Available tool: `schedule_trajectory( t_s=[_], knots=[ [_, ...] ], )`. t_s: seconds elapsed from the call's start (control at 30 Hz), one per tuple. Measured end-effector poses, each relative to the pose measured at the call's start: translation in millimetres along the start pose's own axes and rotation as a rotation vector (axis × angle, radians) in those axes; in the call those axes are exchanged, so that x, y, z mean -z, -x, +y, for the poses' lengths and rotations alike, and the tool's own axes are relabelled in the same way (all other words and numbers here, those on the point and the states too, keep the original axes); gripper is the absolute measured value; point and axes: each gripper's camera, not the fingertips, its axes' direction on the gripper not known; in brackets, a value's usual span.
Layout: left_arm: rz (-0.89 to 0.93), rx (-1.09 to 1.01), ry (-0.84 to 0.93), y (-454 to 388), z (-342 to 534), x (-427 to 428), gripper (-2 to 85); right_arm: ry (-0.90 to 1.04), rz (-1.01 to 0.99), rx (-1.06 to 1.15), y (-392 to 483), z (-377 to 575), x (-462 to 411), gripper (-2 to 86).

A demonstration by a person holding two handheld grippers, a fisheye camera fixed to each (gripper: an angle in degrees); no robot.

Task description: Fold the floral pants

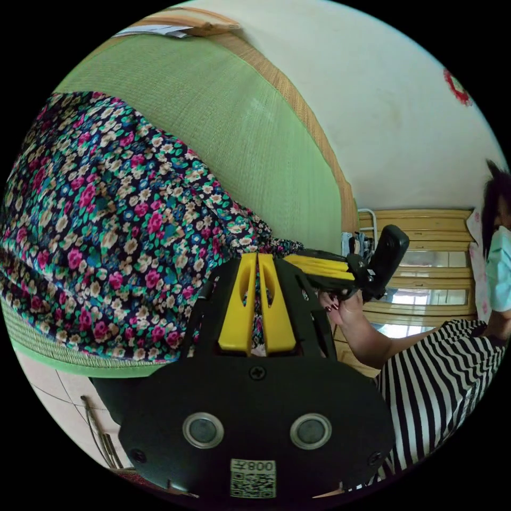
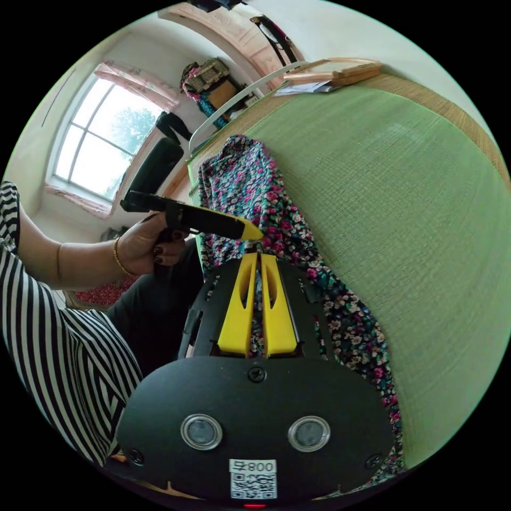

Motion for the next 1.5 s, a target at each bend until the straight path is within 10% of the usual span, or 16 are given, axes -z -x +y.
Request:
schedule_trajectory(
  t_s=[0.83,1.5],
  knots=[
    [0.149,0.035,-0.060,-29.6,42.0,117.0,0.1,0.014,0.340,0.368,-23.3,-74.8,-51.4,3.3],
    [0.162,0.034,-0.071,-42.1,50.3,113.4,0.1,0.090,0.162,0.412,-62.0,-121.2,-30.1,5.9]
  ],
)
